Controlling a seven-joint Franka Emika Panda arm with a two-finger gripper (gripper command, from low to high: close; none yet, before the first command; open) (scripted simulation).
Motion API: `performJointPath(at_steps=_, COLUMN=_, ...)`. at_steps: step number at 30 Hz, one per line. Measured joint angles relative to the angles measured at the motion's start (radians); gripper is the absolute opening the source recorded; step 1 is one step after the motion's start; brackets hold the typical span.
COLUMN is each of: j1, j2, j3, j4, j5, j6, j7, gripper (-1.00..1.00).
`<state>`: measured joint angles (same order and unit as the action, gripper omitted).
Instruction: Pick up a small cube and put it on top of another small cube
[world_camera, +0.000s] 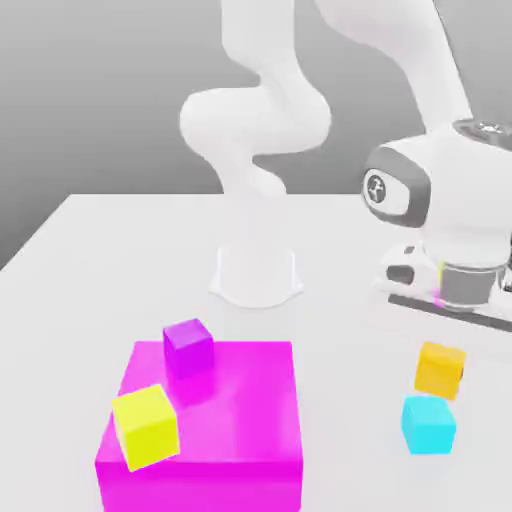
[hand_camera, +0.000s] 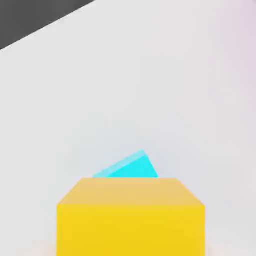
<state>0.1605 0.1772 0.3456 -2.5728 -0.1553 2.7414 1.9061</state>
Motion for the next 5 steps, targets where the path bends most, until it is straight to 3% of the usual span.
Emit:
performJointPath(at_steps=1, j1=0.011, j2=0.028, j3=-0.015, j4=0.001, j5=-0.026, j6=0.023, j7=0.019, gripper=-1.00)
performJointPath(at_steps=2, j1=0.018, j2=0.049, j3=-0.026, j4=0.002, j5=-0.047, j6=0.042, j7=0.033, gripper=1.00)
performJointPath(at_steps=5, j1=0.018, j2=0.049, j3=-0.026, j4=0.002, j5=-0.047, j6=0.042, j7=0.033, gripper=1.00)
